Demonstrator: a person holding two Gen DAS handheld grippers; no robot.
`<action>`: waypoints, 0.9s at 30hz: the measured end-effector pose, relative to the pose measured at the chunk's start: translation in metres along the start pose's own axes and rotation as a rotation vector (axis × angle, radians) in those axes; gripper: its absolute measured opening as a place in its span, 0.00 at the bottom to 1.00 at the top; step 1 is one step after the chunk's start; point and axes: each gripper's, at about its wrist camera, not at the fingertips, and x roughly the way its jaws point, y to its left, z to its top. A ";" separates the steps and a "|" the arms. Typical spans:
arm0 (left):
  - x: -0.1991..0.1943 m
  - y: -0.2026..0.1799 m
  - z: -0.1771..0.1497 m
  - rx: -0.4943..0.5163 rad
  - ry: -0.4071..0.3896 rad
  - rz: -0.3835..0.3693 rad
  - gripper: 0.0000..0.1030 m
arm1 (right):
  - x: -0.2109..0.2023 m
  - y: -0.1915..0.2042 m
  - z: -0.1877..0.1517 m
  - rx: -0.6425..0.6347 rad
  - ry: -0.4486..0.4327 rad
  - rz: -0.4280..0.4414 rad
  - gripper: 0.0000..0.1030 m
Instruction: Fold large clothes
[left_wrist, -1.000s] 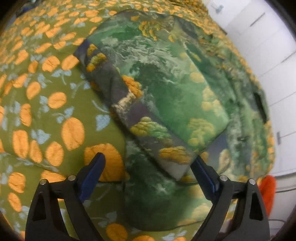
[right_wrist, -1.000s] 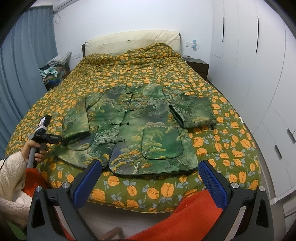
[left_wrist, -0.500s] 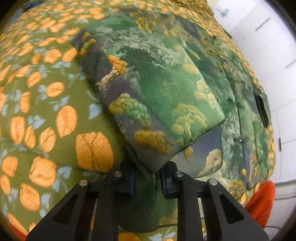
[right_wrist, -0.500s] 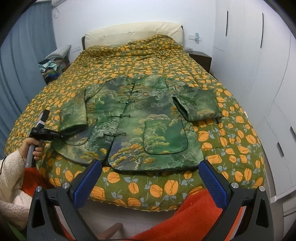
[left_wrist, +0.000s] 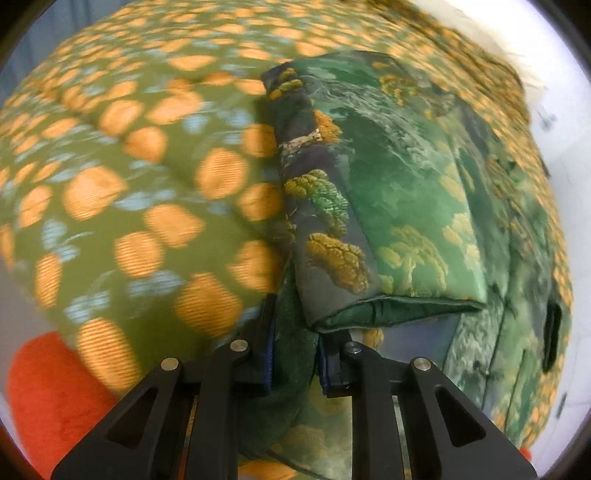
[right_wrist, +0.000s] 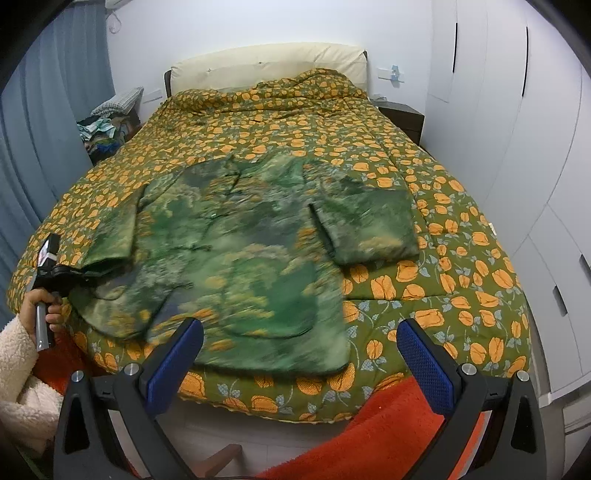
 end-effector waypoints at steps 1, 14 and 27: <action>-0.002 0.000 -0.005 -0.008 0.004 0.014 0.16 | 0.001 0.001 0.000 0.000 -0.002 0.000 1.00; -0.024 -0.038 -0.003 0.168 -0.050 0.101 0.72 | 0.029 -0.033 0.024 -0.040 -0.177 0.018 1.00; -0.138 -0.011 -0.028 0.211 -0.327 -0.087 0.92 | 0.208 -0.010 0.044 -0.298 0.024 -0.076 0.99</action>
